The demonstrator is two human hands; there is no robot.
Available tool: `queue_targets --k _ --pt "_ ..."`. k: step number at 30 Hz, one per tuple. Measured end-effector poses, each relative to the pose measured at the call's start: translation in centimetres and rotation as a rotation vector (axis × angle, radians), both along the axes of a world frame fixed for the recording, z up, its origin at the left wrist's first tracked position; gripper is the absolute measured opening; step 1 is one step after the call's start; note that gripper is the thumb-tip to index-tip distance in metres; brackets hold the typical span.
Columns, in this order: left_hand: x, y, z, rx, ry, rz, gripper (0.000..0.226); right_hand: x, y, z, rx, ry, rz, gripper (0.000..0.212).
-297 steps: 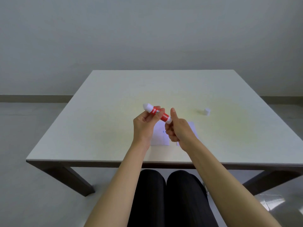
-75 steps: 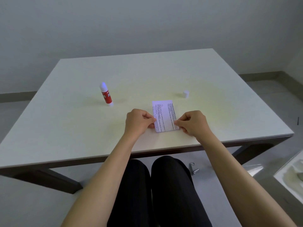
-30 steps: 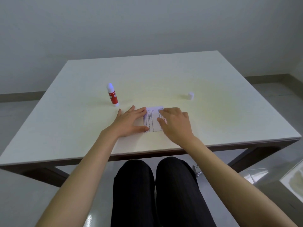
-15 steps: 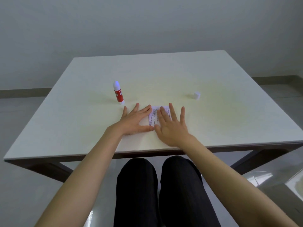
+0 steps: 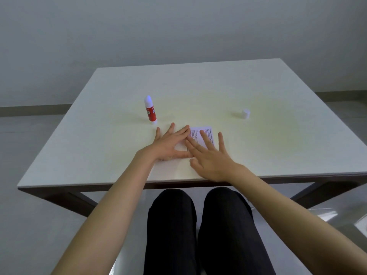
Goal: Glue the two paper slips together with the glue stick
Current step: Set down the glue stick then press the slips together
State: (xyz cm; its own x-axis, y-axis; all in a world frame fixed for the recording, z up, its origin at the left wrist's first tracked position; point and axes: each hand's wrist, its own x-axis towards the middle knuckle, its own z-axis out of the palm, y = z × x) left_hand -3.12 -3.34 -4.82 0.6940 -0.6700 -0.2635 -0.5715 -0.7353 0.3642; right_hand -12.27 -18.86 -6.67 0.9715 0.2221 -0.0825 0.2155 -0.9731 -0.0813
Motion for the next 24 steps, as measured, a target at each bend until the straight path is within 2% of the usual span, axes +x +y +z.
queue_targets --k 2,7,13,20,24 --pt "-0.1 0.0 0.0 -0.008 0.01 0.002 0.091 0.5 -1.1 0.2 -0.022 0.036 0.005 0.061" --pt "0.0 0.0 0.2 0.015 0.022 0.007 0.09 3.5 -3.3 1.3 -0.033 0.092 -0.247 0.058" --pt "0.3 0.1 -0.4 -0.016 0.035 0.012 0.089 -3.4 -1.6 -0.8 -0.005 -0.1 -0.098 0.067" --pt "0.5 0.2 -0.7 -0.023 0.044 0.013 0.089 0.0 -3.1 0.7 -0.022 0.034 -0.27 0.059" --pt "0.6 0.2 -0.8 -0.027 0.04 0.013 0.09 -1.9 -1.9 0.6 -0.146 -0.091 -0.268 0.067"
